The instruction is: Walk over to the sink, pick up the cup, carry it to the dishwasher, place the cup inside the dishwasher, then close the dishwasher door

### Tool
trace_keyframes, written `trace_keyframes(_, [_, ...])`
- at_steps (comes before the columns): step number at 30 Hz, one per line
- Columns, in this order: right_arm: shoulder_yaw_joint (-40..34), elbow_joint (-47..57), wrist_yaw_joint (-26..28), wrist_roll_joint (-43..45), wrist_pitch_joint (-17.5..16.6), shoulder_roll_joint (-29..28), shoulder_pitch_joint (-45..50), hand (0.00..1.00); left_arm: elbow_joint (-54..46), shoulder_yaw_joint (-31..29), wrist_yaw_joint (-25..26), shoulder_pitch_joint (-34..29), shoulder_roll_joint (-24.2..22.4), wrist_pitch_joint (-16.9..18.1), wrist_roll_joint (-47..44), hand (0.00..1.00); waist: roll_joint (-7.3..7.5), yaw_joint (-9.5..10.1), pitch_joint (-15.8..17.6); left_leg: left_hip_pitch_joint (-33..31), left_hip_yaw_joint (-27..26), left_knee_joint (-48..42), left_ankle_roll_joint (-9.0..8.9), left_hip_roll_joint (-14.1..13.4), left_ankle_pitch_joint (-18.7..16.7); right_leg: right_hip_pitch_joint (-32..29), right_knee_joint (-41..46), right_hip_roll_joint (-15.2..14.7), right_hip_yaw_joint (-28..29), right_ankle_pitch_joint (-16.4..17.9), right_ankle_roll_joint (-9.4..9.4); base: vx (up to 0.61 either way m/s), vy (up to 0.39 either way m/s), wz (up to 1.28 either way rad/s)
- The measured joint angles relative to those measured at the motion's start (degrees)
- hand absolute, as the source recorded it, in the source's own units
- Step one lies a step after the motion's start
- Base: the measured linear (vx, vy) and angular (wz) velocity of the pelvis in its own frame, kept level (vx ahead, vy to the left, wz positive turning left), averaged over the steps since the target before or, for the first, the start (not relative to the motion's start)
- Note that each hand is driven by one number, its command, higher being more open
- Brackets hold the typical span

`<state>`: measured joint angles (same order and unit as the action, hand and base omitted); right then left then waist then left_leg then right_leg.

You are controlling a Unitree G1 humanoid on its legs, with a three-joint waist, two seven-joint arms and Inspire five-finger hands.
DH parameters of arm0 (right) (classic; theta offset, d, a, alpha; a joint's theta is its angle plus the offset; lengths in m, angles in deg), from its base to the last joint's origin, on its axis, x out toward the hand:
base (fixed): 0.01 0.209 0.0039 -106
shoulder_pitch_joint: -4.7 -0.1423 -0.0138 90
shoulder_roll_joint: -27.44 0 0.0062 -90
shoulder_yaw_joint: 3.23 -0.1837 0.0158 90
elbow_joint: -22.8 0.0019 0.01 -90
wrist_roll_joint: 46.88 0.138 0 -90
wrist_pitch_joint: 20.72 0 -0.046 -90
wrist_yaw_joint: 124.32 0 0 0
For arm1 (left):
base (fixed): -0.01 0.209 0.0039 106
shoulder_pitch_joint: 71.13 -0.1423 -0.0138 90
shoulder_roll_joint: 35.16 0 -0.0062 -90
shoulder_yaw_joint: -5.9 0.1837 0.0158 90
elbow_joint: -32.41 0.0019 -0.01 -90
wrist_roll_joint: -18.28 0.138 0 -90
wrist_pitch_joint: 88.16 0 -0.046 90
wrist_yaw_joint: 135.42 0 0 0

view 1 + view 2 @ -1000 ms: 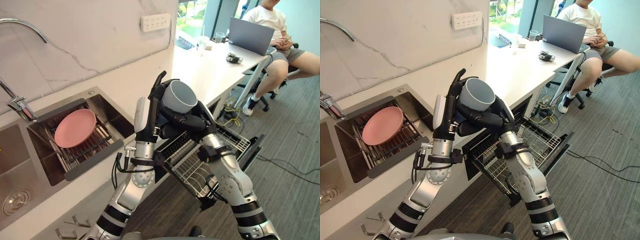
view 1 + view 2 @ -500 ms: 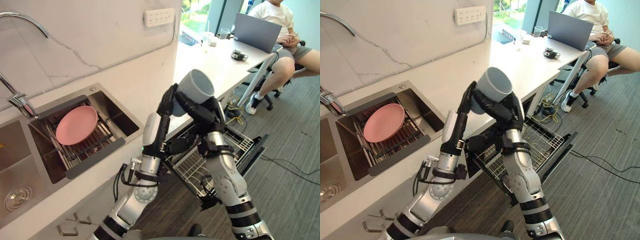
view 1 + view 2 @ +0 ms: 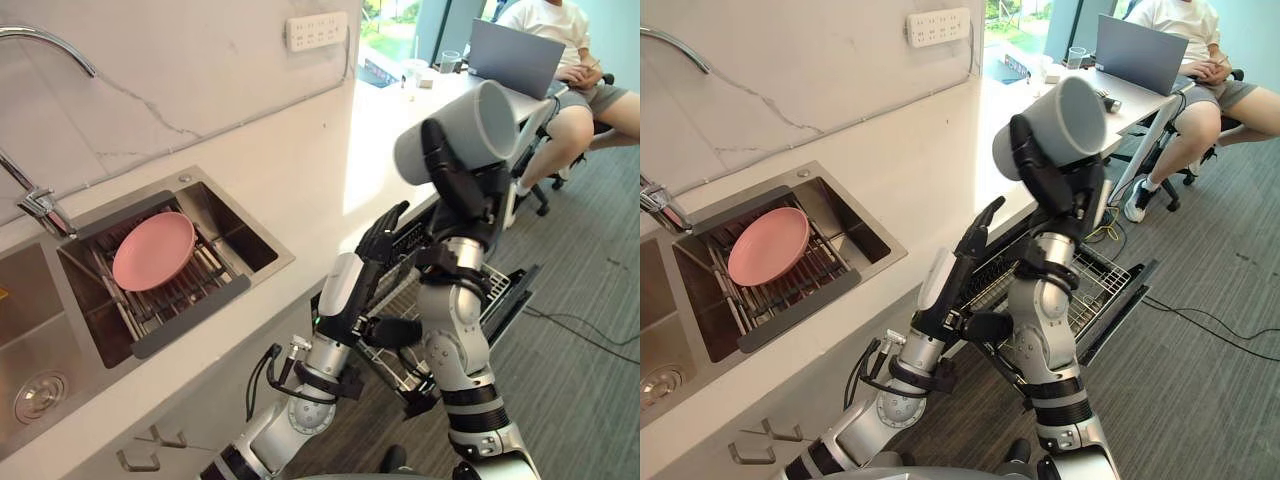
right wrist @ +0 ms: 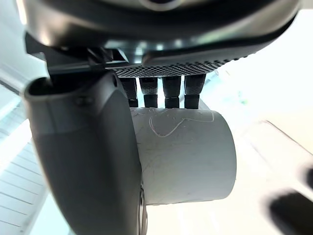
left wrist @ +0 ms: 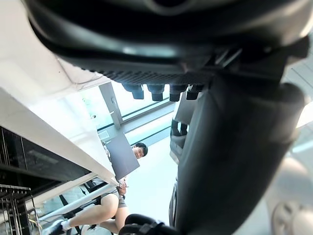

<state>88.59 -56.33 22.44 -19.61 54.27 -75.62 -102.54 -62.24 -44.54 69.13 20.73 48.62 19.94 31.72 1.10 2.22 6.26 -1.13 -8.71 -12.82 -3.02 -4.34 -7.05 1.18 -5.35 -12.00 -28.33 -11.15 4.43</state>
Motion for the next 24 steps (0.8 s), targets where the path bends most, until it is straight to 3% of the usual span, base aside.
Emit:
trace_keyframes(5, [-10.1, 3.8, -3.2, -4.2, -2.0, 3.3, 3.2, 0.00, -0.3, -2.1, -8.5, -4.5, -0.8, 2.9, -18.7, 1.00, -0.03, -0.14, 0.0, 0.0, -0.6, 0.4, 0.04, 0.1, 0.0, -0.3, 0.0, -0.1, 0.4, 0.1, 0.06, 0.00, 0.000, -0.04])
trace_keyframes(6, [-13.0, 3.7, -3.7, -4.5, -2.2, 4.2, 5.2, 0.00, -0.6, -2.1, -13.9, -4.7, -1.2, 2.8, -27.5, 1.00, -0.13, -0.38, 0.1, 0.0, -0.7, 0.4, 0.03, 0.0, -0.1, -0.4, 0.0, -0.1, 0.6, 0.0, 0.08, 0.00, 0.000, -0.04])
trace_keyframes(7, [-13.6, 3.6, -3.8, -4.5, -2.3, 4.3, 5.5, 0.00, -0.8, -2.2, -15.0, -4.7, -1.2, 2.7, -29.4, 1.00, -0.16, -0.43, 0.1, 0.0, -0.8, 0.4, 0.03, 0.0, -0.1, -0.4, 0.0, -0.1, 0.6, 0.0, 0.08, 0.00, 0.000, -0.04])
trace_keyframes(12, [-23.2, -1.9, -4.3, -4.4, -2.8, 6.2, 9.1, 0.00, -4.9, -5.3, -30.2, -7.2, -2.3, -2.1, -50.9, 1.00, -0.57, -1.67, 0.3, -0.1, -1.2, 0.4, -0.09, -0.2, -0.2, -0.8, 0.0, 0.0, 0.9, 0.2, 0.14, -0.01, 0.005, -0.04])
trace_keyframes(16, [-28.0, -3.4, -3.4, -4.2, -3.0, 7.1, 10.6, 0.00, -4.2, -9.3, -33.6, -10.8, -2.3, -5.7, -53.7, 1.00, -1.10, -2.03, 0.4, -0.6, -1.2, 0.3, -0.17, -0.6, -0.3, -1.2, 0.0, 0.3, 0.8, 0.5, -0.11, 0.00, 0.000, 0.00])
trace_keyframes(19, [-28.4, -4.0, 1.5, -3.6, -3.0, 7.5, 13.7, 0.00, -1.3, -12.0, -34.2, -13.2, -2.3, -8.4, -53.7, 1.00, -1.38, -2.17, 0.5, -0.8, -0.9, 0.3, -0.24, -0.9, -0.3, -1.2, 0.0, 0.6, 0.4, 0.5, 0.02, 0.00, -0.002, 0.04])
trace_keyframes(24, [-22.5, -9.6, 12.3, -2.0, -1.5, 5.9, 18.4, 0.00, 7.1, -15.6, -33.1, -14.9, -3.1, -9.2, -41.7, 1.00, -1.36, -1.98, 0.5, -1.0, -0.4, 0.2, -0.25, -1.1, -0.3, -1.0, 0.0, 0.6, 0.0, 0.5, 0.05, 0.00, 0.006, 0.05])
